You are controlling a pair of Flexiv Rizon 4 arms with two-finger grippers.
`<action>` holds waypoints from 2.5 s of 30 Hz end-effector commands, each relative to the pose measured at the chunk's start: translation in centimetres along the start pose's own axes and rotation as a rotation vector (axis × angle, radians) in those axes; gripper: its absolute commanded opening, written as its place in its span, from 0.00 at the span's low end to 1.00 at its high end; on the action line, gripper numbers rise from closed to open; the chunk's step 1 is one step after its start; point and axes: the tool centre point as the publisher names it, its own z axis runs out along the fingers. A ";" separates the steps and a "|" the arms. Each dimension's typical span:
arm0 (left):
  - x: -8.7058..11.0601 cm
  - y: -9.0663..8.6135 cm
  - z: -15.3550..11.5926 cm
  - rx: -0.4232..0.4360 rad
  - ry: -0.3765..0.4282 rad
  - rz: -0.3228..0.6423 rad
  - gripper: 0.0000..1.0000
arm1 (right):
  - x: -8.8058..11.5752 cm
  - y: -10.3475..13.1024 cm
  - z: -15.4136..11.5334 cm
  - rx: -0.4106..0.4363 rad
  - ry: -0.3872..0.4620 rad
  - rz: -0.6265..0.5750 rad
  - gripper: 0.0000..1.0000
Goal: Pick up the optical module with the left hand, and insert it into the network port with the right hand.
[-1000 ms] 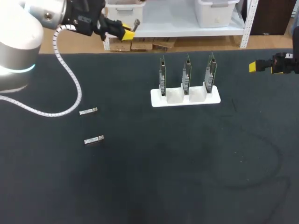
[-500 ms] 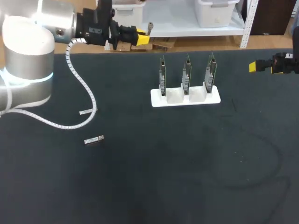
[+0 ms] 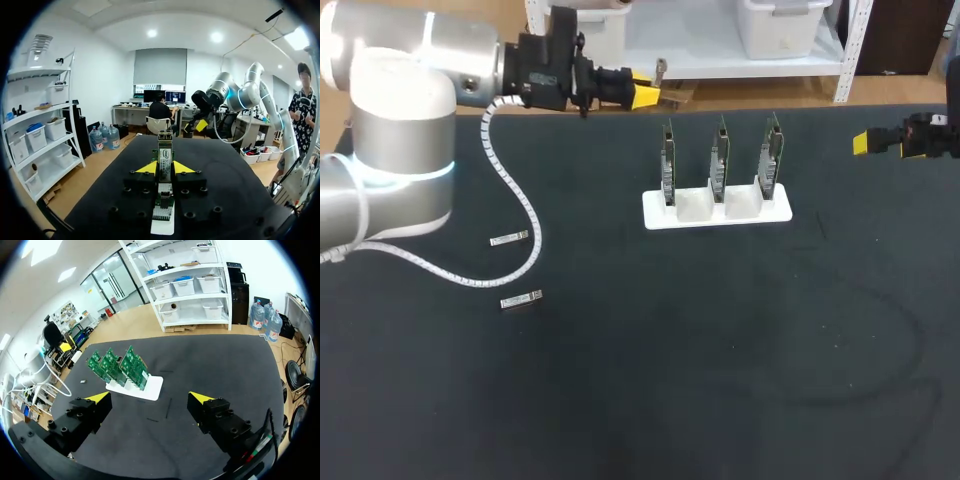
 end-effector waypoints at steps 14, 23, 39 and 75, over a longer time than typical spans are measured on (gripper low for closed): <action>0.8 -0.4 1.0 0.038 -0.105 -0.013 0.00 | 0.0 0.1 0.0 0.004 -0.001 0.001 1.00; 0.8 -0.6 1.8 0.057 -0.115 -0.025 0.00 | 0.0 0.1 0.0 0.004 -0.001 0.001 1.00; 1.3 -0.3 2.7 0.074 -0.162 -0.047 0.00 | 0.0 0.1 0.0 0.004 -0.001 0.001 1.00; 2.2 -0.6 2.6 0.069 -0.173 -0.088 0.00 | 0.0 0.1 0.0 0.004 -0.001 0.001 1.00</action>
